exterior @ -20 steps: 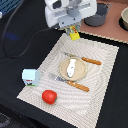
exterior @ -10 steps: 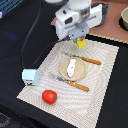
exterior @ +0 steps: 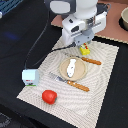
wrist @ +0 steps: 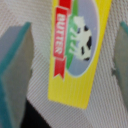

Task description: Interact with the objects in diverse but meaningful ways.

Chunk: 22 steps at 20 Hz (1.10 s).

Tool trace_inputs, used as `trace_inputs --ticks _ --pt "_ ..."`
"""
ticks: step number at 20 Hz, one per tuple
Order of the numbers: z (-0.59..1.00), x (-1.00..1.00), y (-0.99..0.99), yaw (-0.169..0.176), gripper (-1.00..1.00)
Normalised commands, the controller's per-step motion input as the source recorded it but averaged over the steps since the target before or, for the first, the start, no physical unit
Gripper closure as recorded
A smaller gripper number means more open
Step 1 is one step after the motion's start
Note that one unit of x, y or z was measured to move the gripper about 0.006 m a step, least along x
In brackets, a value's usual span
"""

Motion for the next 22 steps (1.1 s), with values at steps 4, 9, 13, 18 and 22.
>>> trace_inputs --ticks 4,9,13,18,22 --pt "1.0 -0.05 0.3 0.011 -1.0" --pt "0.95 -0.38 -0.03 0.0 -1.0" --pt "0.64 -0.45 -0.46 0.0 -1.0" --pt "0.28 -0.33 -0.91 0.0 -1.0" --pt "0.05 -0.33 -1.0 0.0 -1.0"
